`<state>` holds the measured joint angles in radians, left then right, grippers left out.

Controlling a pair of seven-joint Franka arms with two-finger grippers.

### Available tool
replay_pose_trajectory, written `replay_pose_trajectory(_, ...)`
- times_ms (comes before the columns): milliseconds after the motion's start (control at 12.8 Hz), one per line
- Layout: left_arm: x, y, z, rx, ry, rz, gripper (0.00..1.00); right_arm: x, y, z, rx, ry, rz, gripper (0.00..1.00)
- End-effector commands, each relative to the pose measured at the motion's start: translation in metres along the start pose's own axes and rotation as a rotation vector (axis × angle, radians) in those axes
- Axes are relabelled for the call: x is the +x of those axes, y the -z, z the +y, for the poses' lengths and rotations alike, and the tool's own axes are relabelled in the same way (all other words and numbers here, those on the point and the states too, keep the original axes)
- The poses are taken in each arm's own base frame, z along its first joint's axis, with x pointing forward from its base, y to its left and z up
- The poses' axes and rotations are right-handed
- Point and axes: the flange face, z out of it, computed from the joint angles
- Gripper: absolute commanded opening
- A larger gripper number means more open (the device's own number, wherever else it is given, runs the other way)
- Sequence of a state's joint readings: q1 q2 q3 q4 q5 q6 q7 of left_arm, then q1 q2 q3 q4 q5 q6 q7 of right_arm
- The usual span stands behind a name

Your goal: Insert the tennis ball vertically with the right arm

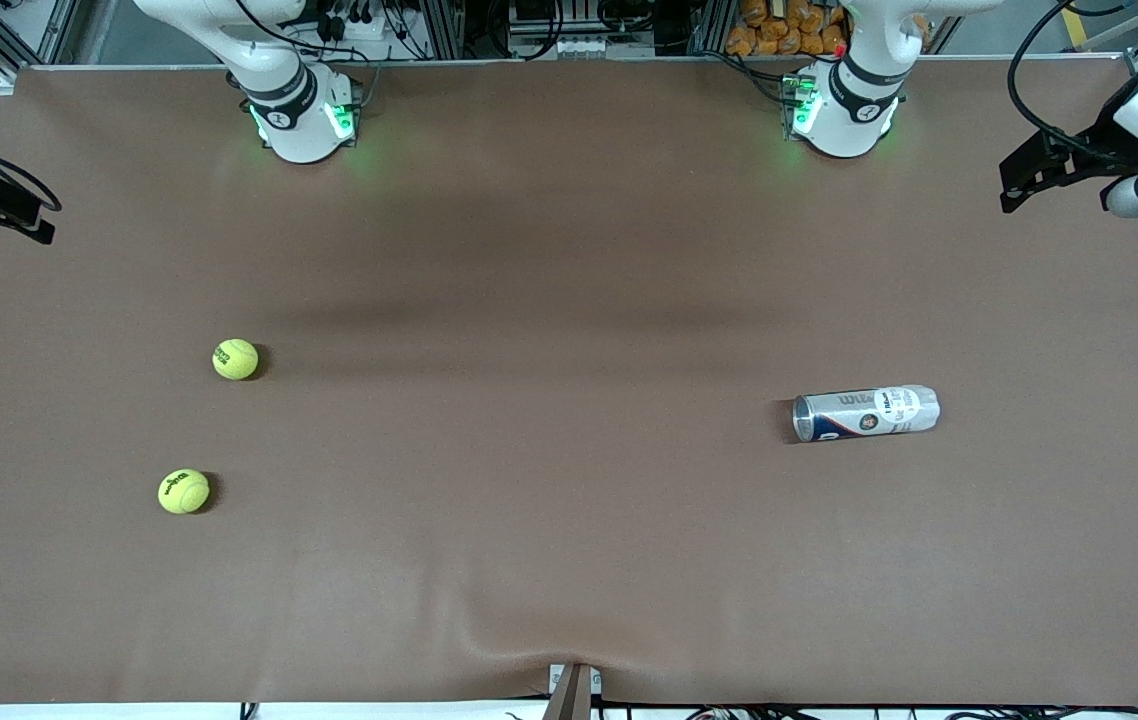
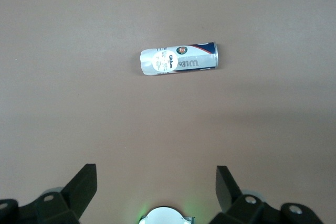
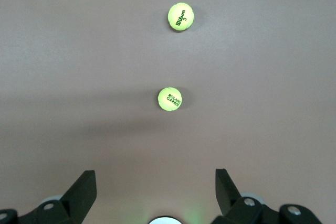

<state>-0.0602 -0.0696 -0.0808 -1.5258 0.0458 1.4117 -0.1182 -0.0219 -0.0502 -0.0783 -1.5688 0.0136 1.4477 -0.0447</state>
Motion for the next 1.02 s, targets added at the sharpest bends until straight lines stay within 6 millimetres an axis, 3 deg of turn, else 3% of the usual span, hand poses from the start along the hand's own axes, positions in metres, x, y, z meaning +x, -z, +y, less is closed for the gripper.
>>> replay_pose_trajectory(0,0.0013,0.0117,0.0008,-0.011,0.007,0.051,1.0,-0.0036,-0.0007,0.0014,-0.007,-0.017,-0.006,1.0)
replay_pose_trajectory(941,0.0062,0.0021,-0.0021,-0.064,-0.003,0.026,1.0,-0.0023,-0.0104,0.0023,-0.006,-0.019,-0.031,1.0)
